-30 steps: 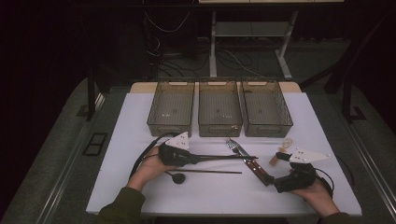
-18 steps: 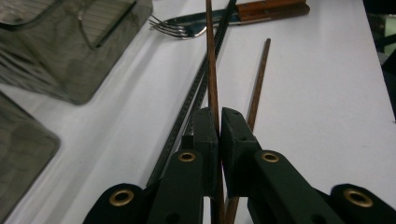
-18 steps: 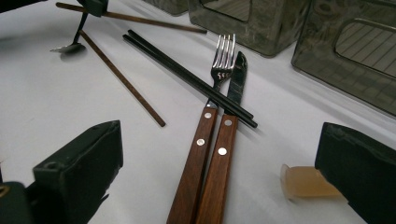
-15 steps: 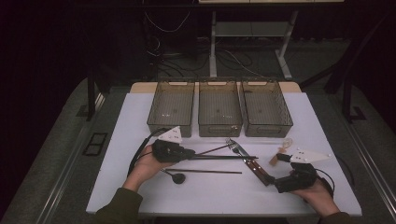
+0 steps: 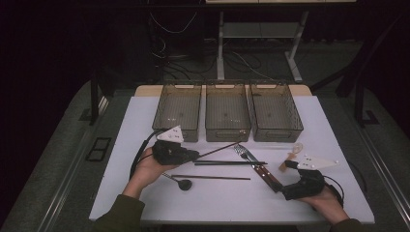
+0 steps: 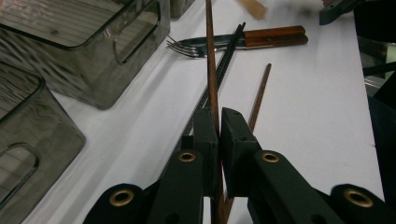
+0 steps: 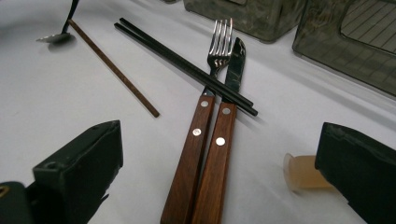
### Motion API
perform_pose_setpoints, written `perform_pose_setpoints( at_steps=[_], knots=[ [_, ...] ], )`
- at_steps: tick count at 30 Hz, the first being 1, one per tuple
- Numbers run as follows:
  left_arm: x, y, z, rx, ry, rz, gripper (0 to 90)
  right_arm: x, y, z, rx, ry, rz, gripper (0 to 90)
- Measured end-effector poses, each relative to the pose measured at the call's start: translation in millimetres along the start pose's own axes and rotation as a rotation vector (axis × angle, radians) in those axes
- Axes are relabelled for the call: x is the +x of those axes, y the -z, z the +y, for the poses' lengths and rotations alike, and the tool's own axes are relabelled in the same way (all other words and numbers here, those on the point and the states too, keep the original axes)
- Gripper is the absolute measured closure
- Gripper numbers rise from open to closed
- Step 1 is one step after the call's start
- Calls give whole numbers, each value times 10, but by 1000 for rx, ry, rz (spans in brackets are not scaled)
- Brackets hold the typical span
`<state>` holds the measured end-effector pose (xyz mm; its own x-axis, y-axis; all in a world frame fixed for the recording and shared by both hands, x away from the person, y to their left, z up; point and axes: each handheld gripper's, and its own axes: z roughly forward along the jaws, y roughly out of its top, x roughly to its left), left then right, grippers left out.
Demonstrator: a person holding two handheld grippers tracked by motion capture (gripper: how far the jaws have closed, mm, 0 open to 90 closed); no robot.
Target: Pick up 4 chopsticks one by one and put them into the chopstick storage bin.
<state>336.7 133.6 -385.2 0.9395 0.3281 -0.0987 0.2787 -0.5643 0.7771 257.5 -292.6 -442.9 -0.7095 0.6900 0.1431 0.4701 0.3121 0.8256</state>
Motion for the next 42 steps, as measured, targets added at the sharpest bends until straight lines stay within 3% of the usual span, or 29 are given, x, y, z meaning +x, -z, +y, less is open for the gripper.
perform_pose_setpoints(
  at_steps=[11, 18, 23, 42],
  knots=[
    [127, 79, 52, -30, 27, 21, 846, 45, -22, 18, -6, 17, 3, 11],
    [225, 116, 115, -42, 80, 67, 846, 53, -22, 20, 1, 20, 6, 11],
    [295, 140, 188, -29, 126, 144, 846, 45, -14, 23, -2, 25, 3, 12],
    [579, 227, 358, -47, 193, 255, 846, 47, 6, 29, -13, 20, 1, 12]
  ],
)
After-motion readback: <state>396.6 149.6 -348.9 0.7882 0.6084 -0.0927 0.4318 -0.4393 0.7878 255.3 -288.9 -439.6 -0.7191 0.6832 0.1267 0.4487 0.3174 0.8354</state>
